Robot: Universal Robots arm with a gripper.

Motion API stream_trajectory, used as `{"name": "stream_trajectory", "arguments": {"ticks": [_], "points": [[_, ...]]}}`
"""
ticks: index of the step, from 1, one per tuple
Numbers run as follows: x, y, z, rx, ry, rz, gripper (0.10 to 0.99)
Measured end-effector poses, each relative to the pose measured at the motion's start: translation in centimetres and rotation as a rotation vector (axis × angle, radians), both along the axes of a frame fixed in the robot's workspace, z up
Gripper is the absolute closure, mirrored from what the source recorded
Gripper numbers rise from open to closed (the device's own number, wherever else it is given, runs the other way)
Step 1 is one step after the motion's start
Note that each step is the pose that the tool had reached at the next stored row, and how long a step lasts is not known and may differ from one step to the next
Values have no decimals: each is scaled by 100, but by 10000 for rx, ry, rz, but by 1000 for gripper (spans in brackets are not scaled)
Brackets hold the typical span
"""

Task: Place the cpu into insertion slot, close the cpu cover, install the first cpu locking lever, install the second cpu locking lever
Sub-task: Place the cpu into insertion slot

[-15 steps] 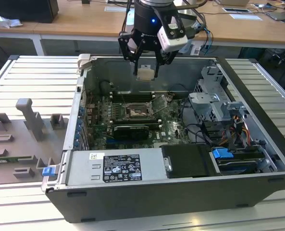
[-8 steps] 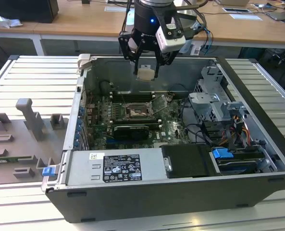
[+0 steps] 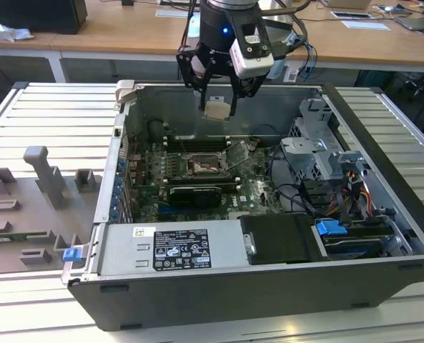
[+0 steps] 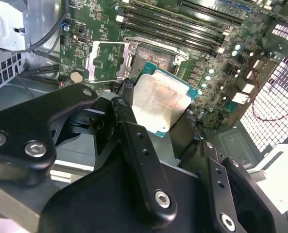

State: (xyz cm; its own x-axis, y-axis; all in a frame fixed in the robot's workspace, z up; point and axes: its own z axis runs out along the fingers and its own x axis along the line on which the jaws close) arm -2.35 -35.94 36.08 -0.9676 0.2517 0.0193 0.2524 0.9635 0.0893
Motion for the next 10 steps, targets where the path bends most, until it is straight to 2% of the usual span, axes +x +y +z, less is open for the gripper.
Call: {"name": "stream_trajectory", "arguments": {"ticks": [10], "points": [[0,0,0,1,-1,-493,545]]}}
